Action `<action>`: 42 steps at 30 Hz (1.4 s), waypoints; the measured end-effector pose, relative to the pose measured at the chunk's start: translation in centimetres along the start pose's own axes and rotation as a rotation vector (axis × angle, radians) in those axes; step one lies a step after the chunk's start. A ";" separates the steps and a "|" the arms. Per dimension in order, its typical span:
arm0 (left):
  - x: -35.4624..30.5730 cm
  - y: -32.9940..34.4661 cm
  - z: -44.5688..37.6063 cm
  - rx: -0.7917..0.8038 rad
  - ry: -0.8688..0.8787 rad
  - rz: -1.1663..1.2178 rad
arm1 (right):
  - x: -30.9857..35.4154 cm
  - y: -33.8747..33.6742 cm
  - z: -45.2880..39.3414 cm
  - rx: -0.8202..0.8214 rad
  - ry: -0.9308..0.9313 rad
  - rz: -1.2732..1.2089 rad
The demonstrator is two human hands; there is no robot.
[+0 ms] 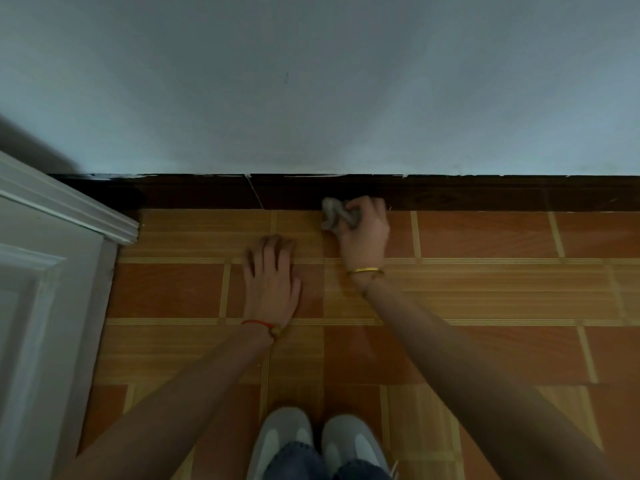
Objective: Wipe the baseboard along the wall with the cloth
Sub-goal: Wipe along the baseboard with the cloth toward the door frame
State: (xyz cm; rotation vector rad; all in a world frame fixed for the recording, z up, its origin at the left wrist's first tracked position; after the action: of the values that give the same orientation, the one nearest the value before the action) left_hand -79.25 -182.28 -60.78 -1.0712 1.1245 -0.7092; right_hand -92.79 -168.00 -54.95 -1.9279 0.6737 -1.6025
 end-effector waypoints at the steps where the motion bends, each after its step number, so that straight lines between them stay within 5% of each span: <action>1: -0.1 0.1 -0.1 -0.019 -0.008 0.009 | 0.6 1.5 0.4 0.052 -0.047 0.016; 6: -0.1 0.5 -0.2 -0.060 -0.044 0.033 | 0.0 2.0 0.8 0.059 -0.151 0.119; 12: 0.1 0.5 -0.1 -0.097 -0.029 0.029 | -5.8 -4.9 0.2 -0.220 0.123 0.085; 19: -0.1 0.3 0.0 -0.126 -0.022 0.042 | -2.8 -1.1 0.6 -0.063 -0.089 0.188; 33: 0.0 0.3 0.1 -0.136 -0.016 0.029 | -3.0 -0.6 0.1 -0.012 -0.127 0.231; 39: 0.1 0.4 0.0 -0.117 -0.019 0.025 | -9.3 -7.0 -1.2 -0.247 0.158 0.190; 42: 0.0 0.4 0.2 -0.120 -0.021 0.005 | -9.0 -6.8 -1.5 -0.217 0.134 0.198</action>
State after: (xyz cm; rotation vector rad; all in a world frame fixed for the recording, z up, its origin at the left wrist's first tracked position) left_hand -79.12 -182.11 -61.20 -1.1743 1.1626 -0.6313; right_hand -95.54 -157.05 -56.53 -1.8451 1.0984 -1.5974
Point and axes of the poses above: each hand's wrist, its own z-axis away from the middle knuckle, its own y-axis out of the palm, x = y × z, the point moved 10 cm from there along -z, towards the middle knuckle, and after that the axes turned 5 degrees about z, right-handed, at the moved point
